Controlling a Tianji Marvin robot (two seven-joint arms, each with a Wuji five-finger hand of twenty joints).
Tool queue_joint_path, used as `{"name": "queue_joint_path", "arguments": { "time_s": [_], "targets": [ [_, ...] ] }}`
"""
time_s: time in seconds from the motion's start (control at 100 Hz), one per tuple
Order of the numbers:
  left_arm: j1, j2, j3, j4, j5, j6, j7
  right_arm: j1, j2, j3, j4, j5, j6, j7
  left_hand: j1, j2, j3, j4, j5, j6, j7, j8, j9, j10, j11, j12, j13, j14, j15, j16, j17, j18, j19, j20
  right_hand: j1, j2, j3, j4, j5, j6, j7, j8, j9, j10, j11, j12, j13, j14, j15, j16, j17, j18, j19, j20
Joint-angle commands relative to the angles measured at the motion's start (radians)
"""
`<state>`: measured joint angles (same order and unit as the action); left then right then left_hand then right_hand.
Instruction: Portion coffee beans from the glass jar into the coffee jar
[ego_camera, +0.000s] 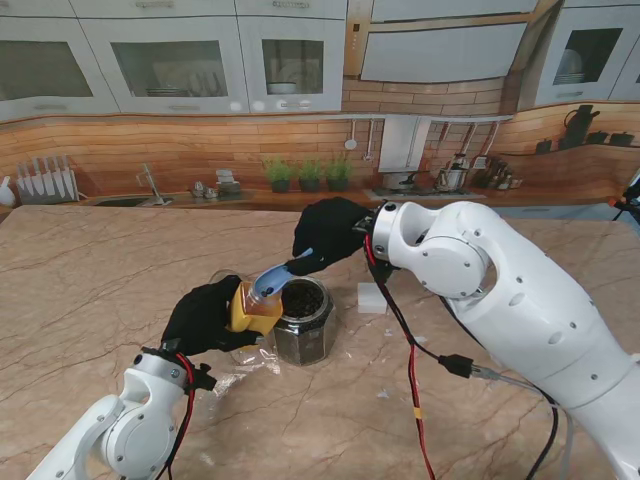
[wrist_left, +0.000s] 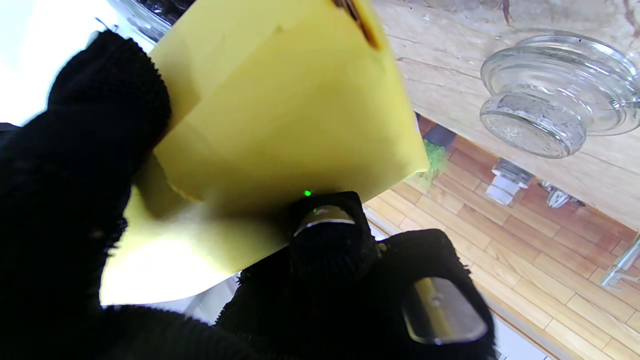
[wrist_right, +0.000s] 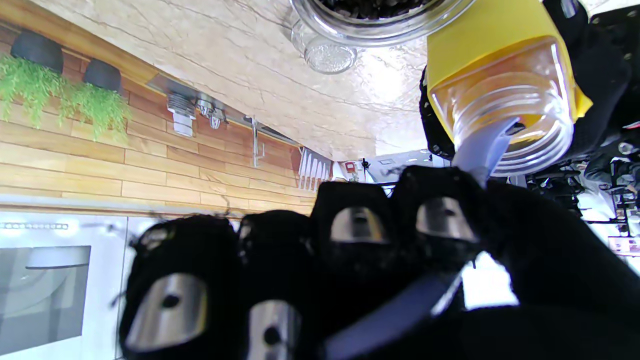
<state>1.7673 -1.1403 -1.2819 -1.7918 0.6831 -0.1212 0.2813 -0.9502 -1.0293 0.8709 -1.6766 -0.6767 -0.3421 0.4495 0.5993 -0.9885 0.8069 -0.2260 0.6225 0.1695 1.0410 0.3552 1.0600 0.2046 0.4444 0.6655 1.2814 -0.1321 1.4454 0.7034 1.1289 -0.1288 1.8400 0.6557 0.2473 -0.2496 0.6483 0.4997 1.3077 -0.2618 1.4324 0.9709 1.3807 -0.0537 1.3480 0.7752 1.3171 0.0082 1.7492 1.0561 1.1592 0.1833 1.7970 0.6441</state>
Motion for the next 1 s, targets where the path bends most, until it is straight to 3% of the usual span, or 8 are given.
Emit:
{"name": "queue_joint_path", "arguments": {
  "time_s": [0.0,0.37,0.52,0.84,0.99],
  "targets": [
    [0.008,-0.004,0.001,-0.007,-0.003,0.0,0.004,0.008,-0.005,0.001,0.002,-0.015,-0.016,-0.01,0.204,0.176,0.273,0.161,0.115,-0.258,0.226,0.067,0.15,-0.1,0.095,0.074,-0.005,0.074,-0.042,0.003,-0.023,-0.111,0.19,-0.004,0.013,0.048,0.029,0.02,0.029,-0.054,0.02,0.01,0.072,0.024,0.045,0.005,0.0,-0.132,0.056,0.0,0.033,-0.072,0.241,0.0],
    [0.007,-0.006,0.002,-0.004,-0.003,0.006,0.012,0.002,-0.005,0.021,-0.006,-0.055,-0.092,-0.046,0.205,0.178,0.273,0.162,0.115,-0.257,0.226,0.067,0.149,-0.097,0.095,0.073,-0.005,0.076,-0.041,0.003,-0.022,-0.113,0.191,-0.004,0.008,0.042,0.038,0.034,0.029,-0.06,0.02,0.011,0.072,0.019,0.043,0.004,0.0,-0.136,0.055,-0.003,0.033,-0.081,0.236,-0.001],
    [0.006,-0.006,0.003,-0.003,-0.005,0.008,0.012,-0.004,-0.008,0.025,-0.002,-0.112,-0.148,-0.101,0.205,0.178,0.272,0.162,0.114,-0.256,0.225,0.066,0.15,-0.098,0.095,0.073,-0.005,0.074,-0.041,0.003,-0.022,-0.112,0.191,-0.004,-0.001,0.055,0.036,0.037,0.027,-0.077,0.015,0.009,0.072,0.003,0.039,0.002,0.001,-0.156,0.051,-0.006,0.033,-0.097,0.226,-0.003],
    [0.004,-0.007,0.003,-0.001,-0.006,0.005,0.016,-0.009,-0.01,0.028,-0.003,-0.155,-0.174,-0.13,0.204,0.179,0.272,0.162,0.114,-0.256,0.225,0.066,0.149,-0.1,0.095,0.073,-0.006,0.075,-0.041,0.002,-0.022,-0.111,0.192,-0.005,0.0,0.049,0.042,0.046,0.027,-0.079,0.012,0.009,0.072,0.003,0.035,0.001,0.001,-0.157,0.048,-0.008,0.033,-0.105,0.224,-0.002],
    [0.004,-0.008,0.002,0.0,-0.007,0.005,0.018,-0.024,-0.013,0.044,0.0,-0.223,-0.201,-0.187,0.204,0.178,0.271,0.163,0.114,-0.257,0.225,0.067,0.149,-0.097,0.095,0.073,-0.005,0.075,-0.041,0.002,-0.022,-0.11,0.192,-0.005,-0.008,0.061,0.039,0.048,0.025,-0.097,0.008,0.009,0.072,-0.016,0.032,0.0,0.002,-0.179,0.042,-0.009,0.033,-0.119,0.216,-0.004]
  ]
}}
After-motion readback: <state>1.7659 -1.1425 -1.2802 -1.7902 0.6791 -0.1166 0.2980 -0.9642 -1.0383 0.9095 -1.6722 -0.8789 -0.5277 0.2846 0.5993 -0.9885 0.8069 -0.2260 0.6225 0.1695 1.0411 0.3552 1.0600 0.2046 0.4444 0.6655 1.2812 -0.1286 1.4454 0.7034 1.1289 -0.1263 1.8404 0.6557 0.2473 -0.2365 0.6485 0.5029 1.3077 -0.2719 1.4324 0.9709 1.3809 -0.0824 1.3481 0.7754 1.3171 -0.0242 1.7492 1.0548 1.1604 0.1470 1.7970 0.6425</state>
